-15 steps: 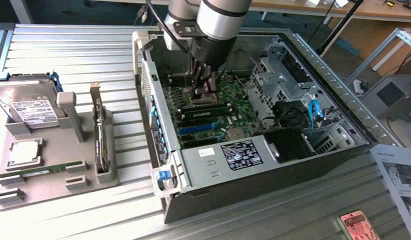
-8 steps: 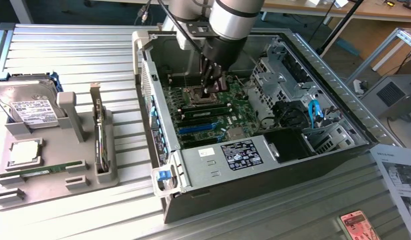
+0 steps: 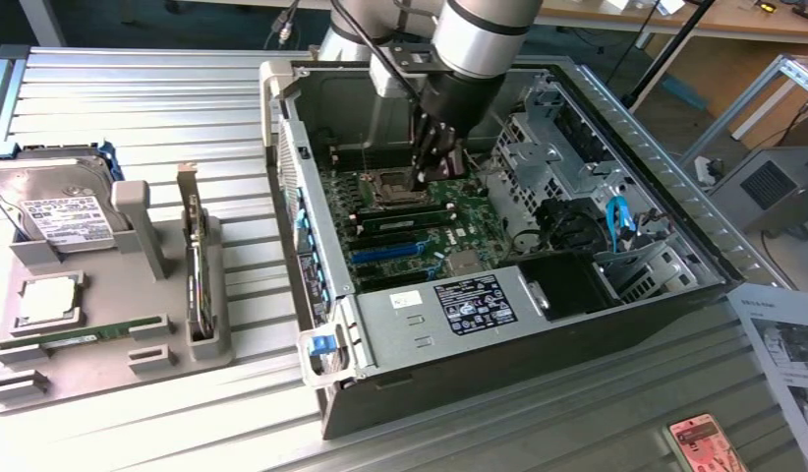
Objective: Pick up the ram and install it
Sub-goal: 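Press down the ram until it locks into place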
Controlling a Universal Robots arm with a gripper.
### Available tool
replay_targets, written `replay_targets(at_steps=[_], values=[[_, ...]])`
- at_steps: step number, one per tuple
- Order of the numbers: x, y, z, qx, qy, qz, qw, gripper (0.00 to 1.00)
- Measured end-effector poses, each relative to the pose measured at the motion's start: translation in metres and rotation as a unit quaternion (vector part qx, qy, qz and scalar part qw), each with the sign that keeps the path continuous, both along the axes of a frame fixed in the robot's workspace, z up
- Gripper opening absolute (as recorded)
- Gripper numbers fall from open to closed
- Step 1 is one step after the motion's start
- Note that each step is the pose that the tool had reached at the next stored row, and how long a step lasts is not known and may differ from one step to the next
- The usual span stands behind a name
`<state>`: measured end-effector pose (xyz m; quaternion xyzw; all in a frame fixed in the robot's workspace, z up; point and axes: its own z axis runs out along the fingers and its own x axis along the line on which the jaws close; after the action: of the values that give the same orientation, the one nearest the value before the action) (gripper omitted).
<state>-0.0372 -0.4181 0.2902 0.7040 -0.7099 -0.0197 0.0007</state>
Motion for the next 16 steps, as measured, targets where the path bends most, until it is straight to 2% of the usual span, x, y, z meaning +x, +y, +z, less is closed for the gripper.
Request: replay_targets(at_steps=[5,13,16], values=[[0.014,0.0,0.0,0.0,0.0006,0.0,1.0,0.11],[0.015,0.0001,0.0011,-0.0001,0.0006,0.0,1.0,0.11],[0.015,0.0,0.0082,-0.0001,0.0006,0.0,1.0,0.11]])
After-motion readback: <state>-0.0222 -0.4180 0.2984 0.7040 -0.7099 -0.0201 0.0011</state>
